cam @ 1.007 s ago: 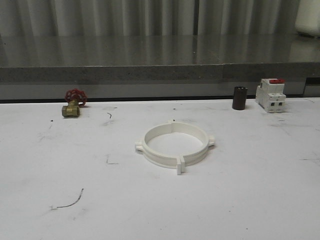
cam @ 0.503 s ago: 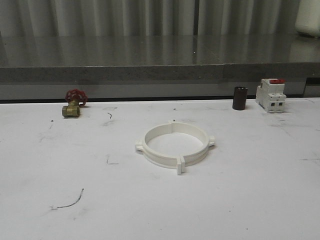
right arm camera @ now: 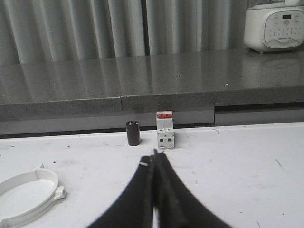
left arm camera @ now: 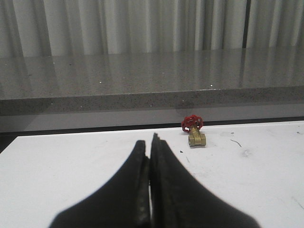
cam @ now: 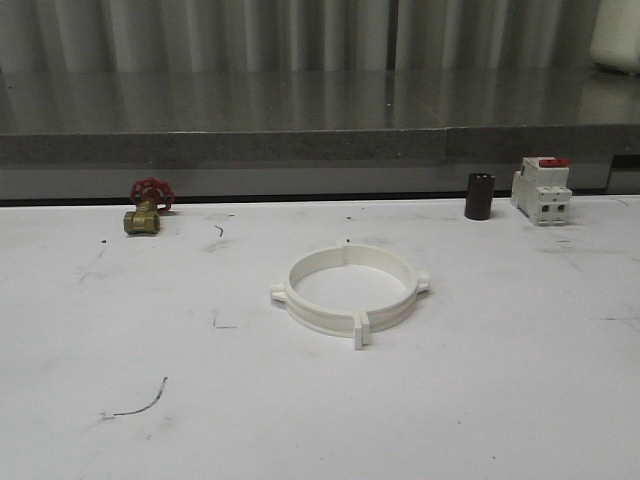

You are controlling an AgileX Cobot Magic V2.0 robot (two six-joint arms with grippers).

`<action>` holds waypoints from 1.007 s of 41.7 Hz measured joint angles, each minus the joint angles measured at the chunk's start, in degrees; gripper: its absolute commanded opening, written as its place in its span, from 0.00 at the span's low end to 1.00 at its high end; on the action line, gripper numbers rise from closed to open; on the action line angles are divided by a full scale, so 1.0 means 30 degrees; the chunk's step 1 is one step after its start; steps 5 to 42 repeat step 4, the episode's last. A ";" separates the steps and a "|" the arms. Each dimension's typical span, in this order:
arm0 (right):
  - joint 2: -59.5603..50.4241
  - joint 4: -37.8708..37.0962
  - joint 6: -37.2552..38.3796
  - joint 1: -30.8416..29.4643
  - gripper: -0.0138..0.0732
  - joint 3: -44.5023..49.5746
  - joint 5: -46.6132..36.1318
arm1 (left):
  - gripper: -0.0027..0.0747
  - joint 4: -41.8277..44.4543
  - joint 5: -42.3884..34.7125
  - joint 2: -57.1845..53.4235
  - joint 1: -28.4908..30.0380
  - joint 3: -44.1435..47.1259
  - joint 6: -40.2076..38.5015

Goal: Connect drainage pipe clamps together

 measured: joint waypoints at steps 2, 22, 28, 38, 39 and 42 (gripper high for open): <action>0.0000 0.0000 0.0000 0.0000 0.02 0.0000 0.0000 | 0.01 0.0000 0.0000 0.0000 0.0000 0.0000 0.0000; 0.0000 0.0000 0.0000 0.0000 0.02 0.0000 0.0000 | 0.01 0.0000 0.0000 0.0000 0.0000 0.0000 0.0000; 0.0000 0.0000 0.0000 0.0000 0.02 0.0000 0.0000 | 0.01 0.0000 0.0000 0.0000 0.0000 0.0000 0.0000; 0.0000 0.0000 0.0000 0.0000 0.02 0.0000 0.0000 | 0.01 0.0000 0.0000 0.0000 0.0000 0.0000 0.0000; 0.0000 0.0000 0.0000 0.0000 0.02 0.0000 0.0000 | 0.01 0.0000 0.0000 0.0000 0.0000 0.0000 0.0000; 0.0000 0.0000 0.0000 0.0000 0.02 0.0000 0.0000 | 0.01 0.0000 0.0000 0.0000 0.0000 0.0000 0.0000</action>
